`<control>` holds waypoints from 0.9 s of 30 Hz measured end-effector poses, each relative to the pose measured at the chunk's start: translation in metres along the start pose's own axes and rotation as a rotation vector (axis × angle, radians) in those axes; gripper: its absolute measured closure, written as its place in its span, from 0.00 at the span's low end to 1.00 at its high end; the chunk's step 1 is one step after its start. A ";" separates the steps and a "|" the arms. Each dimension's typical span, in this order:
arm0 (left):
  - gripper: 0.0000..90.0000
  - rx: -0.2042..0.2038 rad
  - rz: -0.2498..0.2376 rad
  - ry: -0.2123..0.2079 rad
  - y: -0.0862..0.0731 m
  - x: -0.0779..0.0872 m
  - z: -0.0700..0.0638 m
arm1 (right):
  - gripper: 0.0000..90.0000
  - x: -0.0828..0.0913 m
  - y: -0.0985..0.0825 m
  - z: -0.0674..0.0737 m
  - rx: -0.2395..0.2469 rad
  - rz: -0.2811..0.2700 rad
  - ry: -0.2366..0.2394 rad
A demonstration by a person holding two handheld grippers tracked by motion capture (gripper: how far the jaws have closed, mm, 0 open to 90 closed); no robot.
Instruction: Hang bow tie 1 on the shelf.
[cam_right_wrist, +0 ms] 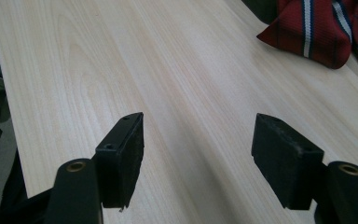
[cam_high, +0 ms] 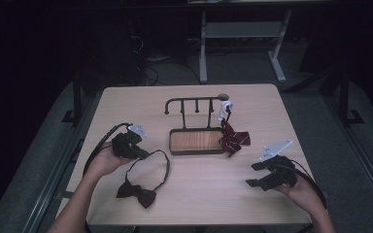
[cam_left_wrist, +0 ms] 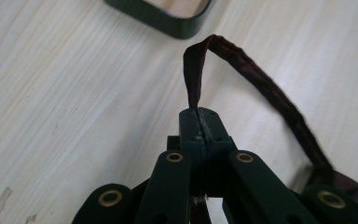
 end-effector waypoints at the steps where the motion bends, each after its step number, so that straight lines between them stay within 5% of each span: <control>1: 1.00 0.010 -0.011 -0.012 0.000 0.002 -0.002 | 0.38 0.001 -0.001 0.000 -0.002 0.002 -0.002; 27: 1.00 -0.095 -0.022 -0.018 0.022 0.057 -0.018 | 0.38 0.005 -0.007 -0.004 -0.019 0.001 -0.022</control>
Point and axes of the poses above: each handheld gripper's, and its own axes: x roughly backward along the jaws, y roughly out of its top, z roughly to its left, the point moved 1 cm from there along -x, roughly forward along the jaws, and after that the axes turned 8 degrees about x, right-handed, at the moved point
